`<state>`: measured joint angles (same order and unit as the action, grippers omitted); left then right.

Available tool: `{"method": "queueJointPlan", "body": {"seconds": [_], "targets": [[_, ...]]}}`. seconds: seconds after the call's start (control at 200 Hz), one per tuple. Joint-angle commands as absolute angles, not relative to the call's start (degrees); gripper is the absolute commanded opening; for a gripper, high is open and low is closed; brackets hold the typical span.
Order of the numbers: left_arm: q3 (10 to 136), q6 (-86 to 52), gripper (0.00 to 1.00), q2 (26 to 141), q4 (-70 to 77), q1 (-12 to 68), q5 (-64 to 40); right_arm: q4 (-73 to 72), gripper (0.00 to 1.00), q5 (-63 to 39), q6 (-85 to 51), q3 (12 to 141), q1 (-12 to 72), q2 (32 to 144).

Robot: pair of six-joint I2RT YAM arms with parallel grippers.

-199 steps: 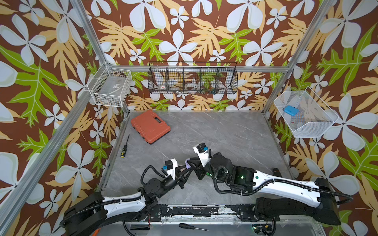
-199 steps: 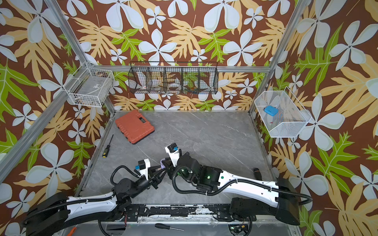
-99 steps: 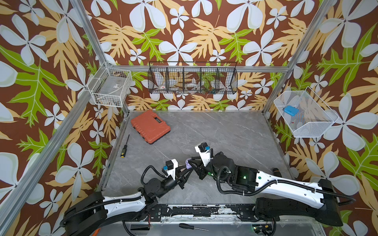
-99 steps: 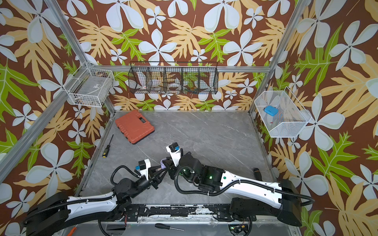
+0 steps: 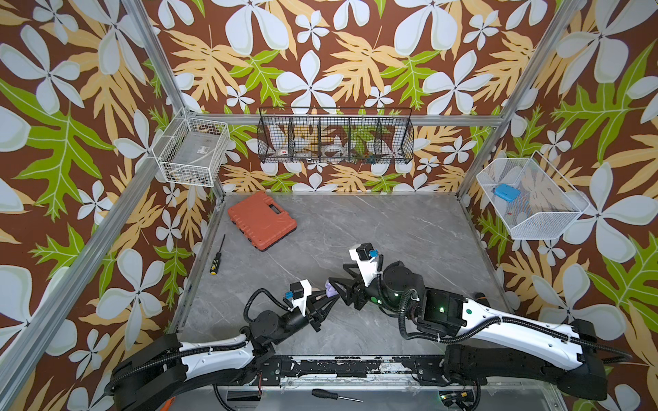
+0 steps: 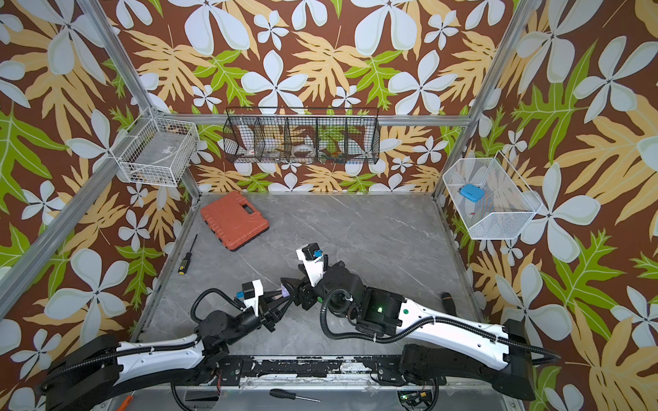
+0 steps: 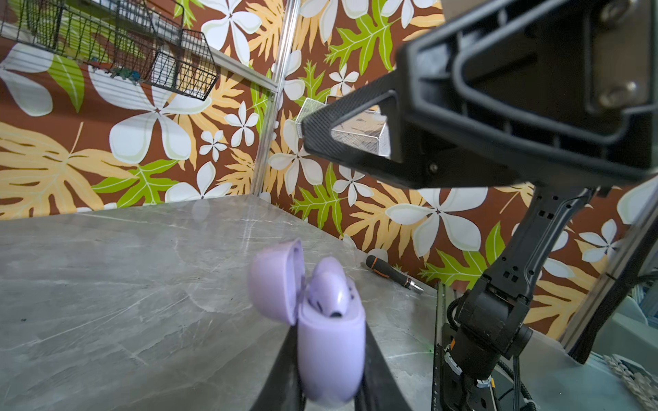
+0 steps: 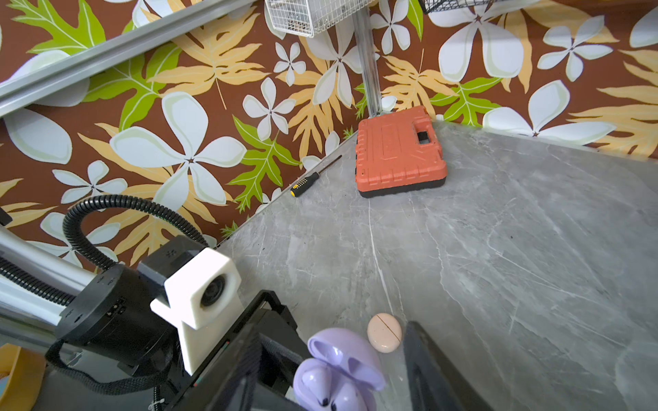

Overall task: Insert wireless bluetooth earbuds into charging case
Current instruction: Insert the wireless bluetooth earbud into the charging case, then close the charging case.

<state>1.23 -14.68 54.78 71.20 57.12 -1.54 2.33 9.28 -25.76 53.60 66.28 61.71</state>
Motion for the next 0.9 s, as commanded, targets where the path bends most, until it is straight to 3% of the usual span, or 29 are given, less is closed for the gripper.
{"method": "queueJointPlan", "body": {"seconds": [0.0, 0.245, 0.4, 0.661, 0.896], "targets": [[1.74, -12.3, 0.0, 54.53, 75.41, 57.22, -5.78, 3.48, 0.73, 6.35, -25.94, 54.08, 64.71, 60.66], [1.6, -10.39, 0.0, 53.88, 76.48, 57.67, -9.56, 7.35, 0.74, 2.58, -22.03, 53.41, 64.22, 59.41], [1.49, -9.59, 0.0, 53.72, 76.45, 57.75, -9.58, 6.15, 0.82, -0.15, -19.94, 50.57, 64.25, 56.47], [1.5, -9.06, 0.0, 54.33, 76.38, 57.93, -9.94, 8.74, 0.89, 1.22, -18.15, 50.3, 65.52, 56.69], [1.41, -8.88, 0.0, 54.19, 76.42, 58.18, -10.06, 9.84, 0.89, 3.46, -17.14, 50.54, 66.69, 58.12]]}}
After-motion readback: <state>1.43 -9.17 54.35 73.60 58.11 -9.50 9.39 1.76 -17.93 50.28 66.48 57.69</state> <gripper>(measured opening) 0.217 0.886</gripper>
